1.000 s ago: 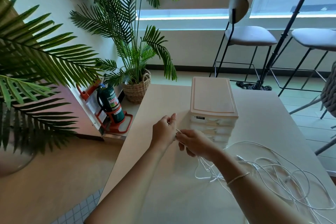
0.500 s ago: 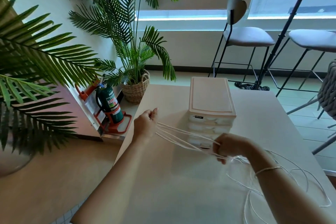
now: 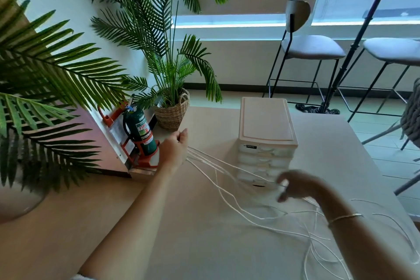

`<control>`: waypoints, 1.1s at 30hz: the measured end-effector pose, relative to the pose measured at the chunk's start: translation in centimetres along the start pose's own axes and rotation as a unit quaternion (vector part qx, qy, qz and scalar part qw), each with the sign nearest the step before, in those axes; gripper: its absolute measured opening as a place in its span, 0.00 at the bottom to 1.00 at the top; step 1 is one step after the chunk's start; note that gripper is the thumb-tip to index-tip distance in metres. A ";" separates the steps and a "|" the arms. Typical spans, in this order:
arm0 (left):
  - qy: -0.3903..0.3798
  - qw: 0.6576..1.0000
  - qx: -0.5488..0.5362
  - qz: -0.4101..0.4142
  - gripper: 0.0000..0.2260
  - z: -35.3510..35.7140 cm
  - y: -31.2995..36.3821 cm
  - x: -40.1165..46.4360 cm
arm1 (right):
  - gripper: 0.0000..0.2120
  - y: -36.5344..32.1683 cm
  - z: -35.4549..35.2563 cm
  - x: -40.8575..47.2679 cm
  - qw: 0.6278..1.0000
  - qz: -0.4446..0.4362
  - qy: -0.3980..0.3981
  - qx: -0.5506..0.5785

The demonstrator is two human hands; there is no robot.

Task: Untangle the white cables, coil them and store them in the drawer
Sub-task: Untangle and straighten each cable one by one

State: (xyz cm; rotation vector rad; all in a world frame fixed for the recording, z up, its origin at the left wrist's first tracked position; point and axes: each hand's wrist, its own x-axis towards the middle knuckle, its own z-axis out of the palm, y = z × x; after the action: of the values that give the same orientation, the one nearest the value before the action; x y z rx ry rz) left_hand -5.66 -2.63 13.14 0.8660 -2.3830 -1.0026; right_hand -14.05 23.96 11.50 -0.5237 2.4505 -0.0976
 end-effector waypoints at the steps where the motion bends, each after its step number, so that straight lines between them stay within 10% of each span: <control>1: -0.009 1.000 0.000 0.016 0.19 0.4 0.2 -0.3 | 0.24 -1.9 -0.4 -0.3 0.996 -0.057 0.043 0.057; 4: -0.036 0.998 -0.002 0.048 0.16 1.3 1.1 -1.2 | 0.16 -7.1 -1.3 -0.9 0.934 -0.213 0.146 0.246; 9: -0.056 0.994 -0.008 0.091 0.17 1.7 2.2 -2.0 | 0.06 -11.6 -0.7 -0.2 0.854 -0.252 0.101 0.444; 18: -0.014 0.993 -0.029 0.113 0.16 1.4 1.3 -2.1 | 0.15 -12.7 1.5 0.2 0.835 -0.238 -0.025 0.496; 23: -0.016 0.993 -0.009 0.120 0.17 1.8 0.4 -2.0 | 0.18 -11.6 1.4 -0.1 0.864 -0.201 -0.065 0.456; 33: -0.131 0.991 -0.011 0.017 0.20 2.1 0.3 -2.3 | 0.19 -11.6 1.1 -0.4 0.953 -0.190 0.134 0.196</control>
State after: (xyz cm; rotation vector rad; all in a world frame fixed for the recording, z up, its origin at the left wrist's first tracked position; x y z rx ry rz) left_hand -5.38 0.13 11.69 0.7205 -2.5873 -1.1914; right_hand -9.13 13.54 13.11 -0.8350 2.4575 -0.8458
